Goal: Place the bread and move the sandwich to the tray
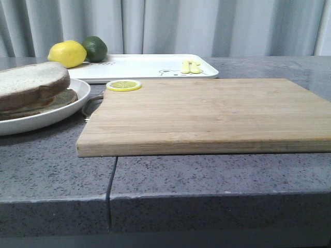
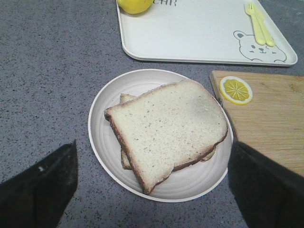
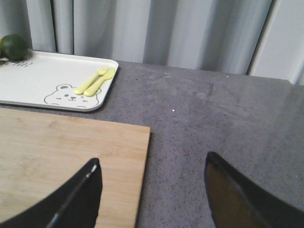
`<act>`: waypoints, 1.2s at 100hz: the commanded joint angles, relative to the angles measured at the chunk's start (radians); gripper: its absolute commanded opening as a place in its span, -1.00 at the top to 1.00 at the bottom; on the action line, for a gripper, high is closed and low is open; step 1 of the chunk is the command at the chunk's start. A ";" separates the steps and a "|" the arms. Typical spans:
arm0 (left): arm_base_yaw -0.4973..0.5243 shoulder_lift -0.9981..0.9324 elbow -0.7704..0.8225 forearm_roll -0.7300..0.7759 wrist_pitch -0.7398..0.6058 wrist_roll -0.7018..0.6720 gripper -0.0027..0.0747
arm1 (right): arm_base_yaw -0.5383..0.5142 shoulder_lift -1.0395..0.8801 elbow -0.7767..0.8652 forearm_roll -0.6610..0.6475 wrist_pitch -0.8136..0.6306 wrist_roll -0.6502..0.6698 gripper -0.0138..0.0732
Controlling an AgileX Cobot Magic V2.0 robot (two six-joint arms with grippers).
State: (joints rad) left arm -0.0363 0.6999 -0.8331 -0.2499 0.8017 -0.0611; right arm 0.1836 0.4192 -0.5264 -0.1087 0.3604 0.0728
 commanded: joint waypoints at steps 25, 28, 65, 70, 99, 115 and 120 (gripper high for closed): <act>-0.002 0.003 -0.037 -0.020 -0.063 0.000 -0.61 | -0.005 -0.046 0.014 -0.017 -0.092 0.005 -0.42; -0.002 0.003 -0.037 -0.020 -0.063 0.000 -0.61 | -0.005 -0.046 0.014 -0.017 -0.091 0.005 -0.42; -0.002 0.003 -0.037 -0.020 -0.063 0.000 -0.61 | -0.005 -0.046 0.014 -0.017 -0.091 0.005 -0.42; -0.002 0.003 -0.037 -0.020 -0.063 0.000 -0.61 | -0.005 -0.046 0.014 -0.017 -0.091 0.005 -0.42; -0.002 0.003 -0.037 -0.020 -0.063 0.000 -0.61 | -0.005 -0.046 0.014 -0.017 -0.091 0.005 -0.42; -0.002 0.003 -0.037 -0.020 -0.063 0.000 -0.61 | -0.005 -0.046 0.014 -0.017 -0.091 0.005 -0.42; -0.002 0.003 -0.037 -0.020 -0.063 0.000 -0.61 | -0.005 -0.046 0.014 -0.017 -0.091 0.005 -0.42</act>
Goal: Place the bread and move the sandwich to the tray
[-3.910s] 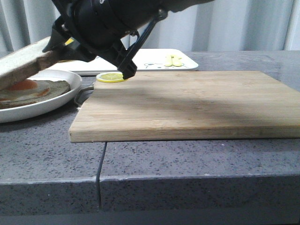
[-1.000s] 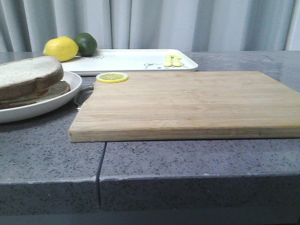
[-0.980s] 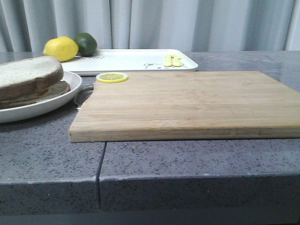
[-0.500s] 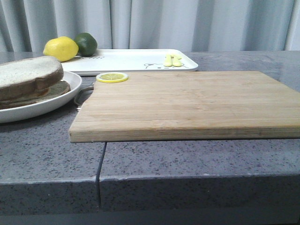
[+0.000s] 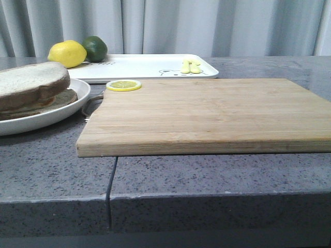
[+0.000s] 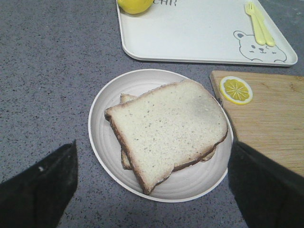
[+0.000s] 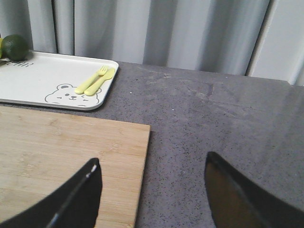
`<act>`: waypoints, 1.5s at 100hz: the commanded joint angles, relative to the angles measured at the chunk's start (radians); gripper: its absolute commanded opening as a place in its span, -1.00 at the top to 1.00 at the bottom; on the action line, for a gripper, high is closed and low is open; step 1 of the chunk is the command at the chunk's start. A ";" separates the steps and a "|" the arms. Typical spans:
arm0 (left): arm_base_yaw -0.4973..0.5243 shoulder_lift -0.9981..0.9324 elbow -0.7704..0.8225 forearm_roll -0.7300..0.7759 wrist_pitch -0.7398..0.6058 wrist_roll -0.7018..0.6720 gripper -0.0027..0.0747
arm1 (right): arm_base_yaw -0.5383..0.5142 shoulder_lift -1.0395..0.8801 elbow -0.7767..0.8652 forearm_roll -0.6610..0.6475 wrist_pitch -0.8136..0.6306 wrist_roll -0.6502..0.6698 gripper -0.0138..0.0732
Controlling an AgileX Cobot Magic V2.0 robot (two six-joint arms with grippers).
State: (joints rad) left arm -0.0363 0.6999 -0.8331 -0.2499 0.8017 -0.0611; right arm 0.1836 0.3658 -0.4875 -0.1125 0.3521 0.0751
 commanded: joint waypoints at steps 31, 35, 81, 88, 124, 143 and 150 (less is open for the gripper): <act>-0.002 0.003 -0.037 -0.022 -0.085 0.000 -0.61 | -0.005 0.008 -0.025 -0.013 -0.082 0.002 -0.42; -0.002 0.005 -0.037 -0.022 -0.085 0.000 -0.61 | -0.005 0.008 -0.025 -0.013 -0.082 0.002 -0.42; 0.000 0.167 -0.037 0.002 -0.094 -0.048 -0.44 | -0.005 0.008 -0.025 -0.013 -0.071 0.002 -0.42; 0.000 0.188 -0.037 0.018 -0.109 -0.070 -0.41 | -0.005 0.008 -0.025 -0.013 -0.068 0.002 -0.42; 0.000 0.262 -0.037 0.125 -0.135 -0.154 -0.40 | -0.005 0.008 -0.025 -0.013 -0.067 0.002 -0.42; 0.000 0.266 -0.037 0.170 -0.137 -0.186 -0.40 | -0.005 0.008 -0.025 -0.013 -0.067 0.002 -0.42; 0.000 0.266 -0.037 0.181 -0.137 -0.186 -0.40 | -0.005 0.008 -0.025 -0.013 -0.067 0.002 -0.42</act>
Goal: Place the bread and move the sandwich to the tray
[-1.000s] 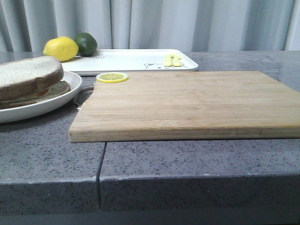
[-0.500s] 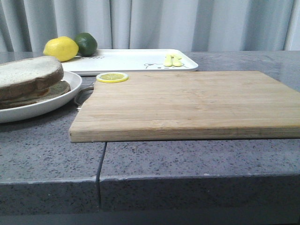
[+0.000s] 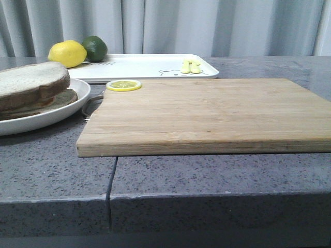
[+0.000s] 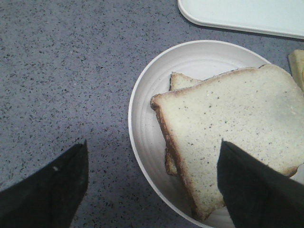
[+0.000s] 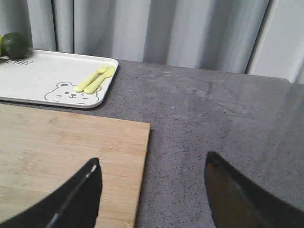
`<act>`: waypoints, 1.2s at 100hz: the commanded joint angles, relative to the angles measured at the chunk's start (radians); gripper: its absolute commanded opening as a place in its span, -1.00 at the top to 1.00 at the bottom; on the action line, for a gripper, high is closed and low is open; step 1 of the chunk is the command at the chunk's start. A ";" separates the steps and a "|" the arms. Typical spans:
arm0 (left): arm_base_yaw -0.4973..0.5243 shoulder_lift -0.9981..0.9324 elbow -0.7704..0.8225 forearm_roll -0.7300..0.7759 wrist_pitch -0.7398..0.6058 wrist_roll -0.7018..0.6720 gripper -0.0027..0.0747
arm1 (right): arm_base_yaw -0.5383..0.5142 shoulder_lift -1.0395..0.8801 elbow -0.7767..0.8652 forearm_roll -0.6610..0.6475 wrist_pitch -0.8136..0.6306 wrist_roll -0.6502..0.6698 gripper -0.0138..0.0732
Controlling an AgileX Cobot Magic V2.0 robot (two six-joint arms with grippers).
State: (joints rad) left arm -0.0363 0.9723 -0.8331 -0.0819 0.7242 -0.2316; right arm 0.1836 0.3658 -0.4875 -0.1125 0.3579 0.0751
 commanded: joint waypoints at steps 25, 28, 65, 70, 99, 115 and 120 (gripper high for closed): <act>0.000 0.008 -0.002 0.045 -0.060 -0.030 -0.40 | -0.005 0.008 -0.025 -0.013 -0.073 0.002 -0.42; 0.000 0.017 0.004 0.045 -0.060 -0.032 -0.40 | -0.005 0.008 -0.025 -0.013 -0.073 0.002 -0.42; 0.000 0.071 0.025 0.041 -0.105 -0.054 -0.40 | -0.005 0.008 -0.025 -0.013 -0.070 0.002 -0.42; 0.000 0.082 0.025 0.041 -0.109 -0.056 -0.40 | -0.005 0.008 -0.025 -0.013 -0.069 0.002 -0.42; 0.000 0.152 0.025 0.041 -0.124 -0.056 -0.40 | -0.005 0.008 -0.025 -0.013 -0.066 0.002 -0.42; 0.000 0.179 0.025 0.041 -0.128 -0.056 -0.40 | -0.005 0.008 -0.025 -0.013 -0.063 0.002 -0.42; 0.000 0.187 0.025 0.041 -0.130 -0.056 -0.39 | -0.005 0.008 -0.025 -0.013 -0.061 0.002 -0.42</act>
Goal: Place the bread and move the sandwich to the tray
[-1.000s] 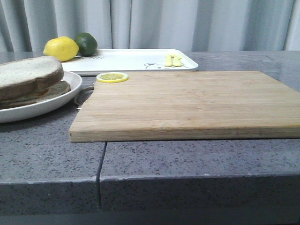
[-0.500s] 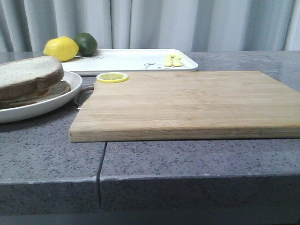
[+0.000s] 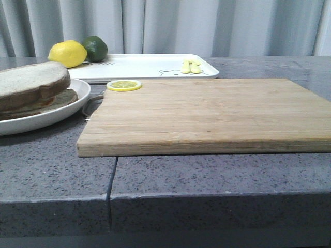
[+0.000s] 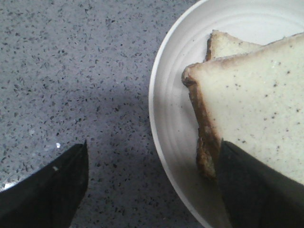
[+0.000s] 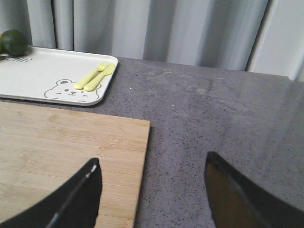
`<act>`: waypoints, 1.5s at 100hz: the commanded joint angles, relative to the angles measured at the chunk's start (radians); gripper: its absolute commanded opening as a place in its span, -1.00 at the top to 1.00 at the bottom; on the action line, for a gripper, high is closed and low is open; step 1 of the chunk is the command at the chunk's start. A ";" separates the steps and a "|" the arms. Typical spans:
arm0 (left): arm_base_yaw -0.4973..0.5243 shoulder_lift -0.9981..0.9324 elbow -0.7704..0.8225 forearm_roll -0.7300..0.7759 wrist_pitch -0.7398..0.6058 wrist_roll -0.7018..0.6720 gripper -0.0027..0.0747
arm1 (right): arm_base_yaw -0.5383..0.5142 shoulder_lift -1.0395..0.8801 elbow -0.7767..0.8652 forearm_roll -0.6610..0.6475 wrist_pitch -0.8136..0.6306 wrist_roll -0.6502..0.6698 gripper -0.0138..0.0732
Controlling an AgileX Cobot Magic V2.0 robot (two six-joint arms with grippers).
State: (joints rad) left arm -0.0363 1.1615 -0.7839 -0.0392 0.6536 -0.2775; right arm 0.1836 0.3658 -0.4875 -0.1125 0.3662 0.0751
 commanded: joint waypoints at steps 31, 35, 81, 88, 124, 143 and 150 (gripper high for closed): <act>0.000 0.036 -0.025 0.001 -0.079 -0.010 -0.39 | -0.005 0.008 -0.025 -0.013 -0.067 0.002 -0.42; 0.000 0.043 -0.025 0.001 -0.081 -0.010 -0.39 | -0.005 0.008 -0.025 -0.013 -0.067 0.002 -0.42; 0.000 0.118 -0.025 0.001 -0.090 -0.010 -0.04 | -0.005 0.008 -0.025 -0.013 -0.067 0.002 -0.42; 0.000 0.123 -0.025 0.001 -0.093 -0.010 -0.02 | -0.005 0.008 -0.025 -0.013 -0.067 0.002 -0.42; 0.000 0.133 -0.025 0.001 -0.106 -0.010 0.08 | -0.005 0.008 -0.025 -0.013 -0.067 0.002 -0.42; 0.000 0.133 -0.025 -0.002 -0.106 -0.010 0.65 | -0.005 0.008 -0.025 -0.013 -0.067 0.002 -0.42; 0.000 0.133 -0.025 -0.007 -0.106 -0.010 0.87 | -0.005 0.008 -0.025 -0.013 -0.067 0.002 -0.42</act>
State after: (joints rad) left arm -0.0363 1.3118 -0.7839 -0.0483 0.5728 -0.2775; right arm 0.1836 0.3658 -0.4875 -0.1125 0.3713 0.0751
